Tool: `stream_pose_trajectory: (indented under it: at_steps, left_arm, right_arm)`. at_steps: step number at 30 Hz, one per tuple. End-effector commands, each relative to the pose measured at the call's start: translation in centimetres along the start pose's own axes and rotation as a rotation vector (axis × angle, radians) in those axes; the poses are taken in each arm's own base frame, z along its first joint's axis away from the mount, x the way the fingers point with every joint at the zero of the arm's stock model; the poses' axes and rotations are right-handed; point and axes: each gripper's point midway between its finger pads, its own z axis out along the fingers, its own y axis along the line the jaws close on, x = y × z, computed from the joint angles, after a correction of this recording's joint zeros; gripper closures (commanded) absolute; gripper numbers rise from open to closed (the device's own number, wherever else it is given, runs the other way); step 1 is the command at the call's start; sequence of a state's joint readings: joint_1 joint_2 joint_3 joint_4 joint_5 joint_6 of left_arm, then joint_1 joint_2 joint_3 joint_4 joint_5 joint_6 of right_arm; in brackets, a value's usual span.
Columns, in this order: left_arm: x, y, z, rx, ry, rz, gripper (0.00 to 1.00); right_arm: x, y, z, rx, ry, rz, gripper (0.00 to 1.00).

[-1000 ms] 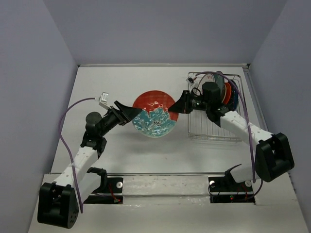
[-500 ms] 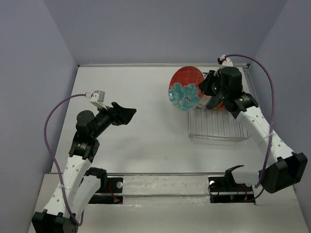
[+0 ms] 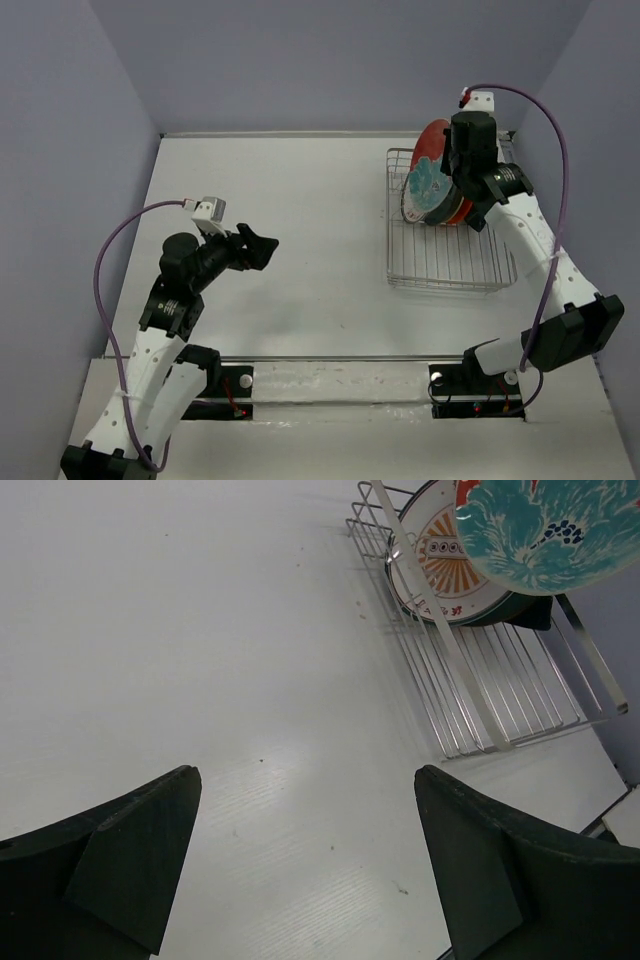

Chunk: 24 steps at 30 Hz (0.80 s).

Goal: Load the plates into the dish rack

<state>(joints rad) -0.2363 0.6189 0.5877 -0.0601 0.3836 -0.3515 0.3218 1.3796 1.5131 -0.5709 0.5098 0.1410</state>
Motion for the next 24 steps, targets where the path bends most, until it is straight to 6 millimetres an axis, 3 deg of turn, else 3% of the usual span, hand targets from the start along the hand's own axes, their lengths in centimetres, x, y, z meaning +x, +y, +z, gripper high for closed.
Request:
stream_pose_trajectory:
  at_steps: [1, 11, 15, 24]
  left_arm:
    - [-1.4, -1.1, -0.6, 0.024, -0.043, 0.052, 0.01]
    - [-1.3, -0.7, -0.5, -0.008, -0.042, 0.050, 0.01]
    - [-1.4, -0.6, -0.6, -0.015, -0.046, 0.052, 0.01]
    - [-1.4, -0.2, -0.6, -0.042, -0.049, 0.049, 0.01]
  right_arm:
    - [-7.2, -1.2, -1.2, 0.069, -0.198, 0.071, 0.93]
    - [-4.6, -0.2, 2.1, 0.106, -0.115, 0.022, 0.93]
    - [-2.9, 1.8, 3.4, 0.089, -0.072, -0.016, 0.93]
    - [1.0, 4.3, 5.6, 0.067, 0.013, -0.054, 0.93]
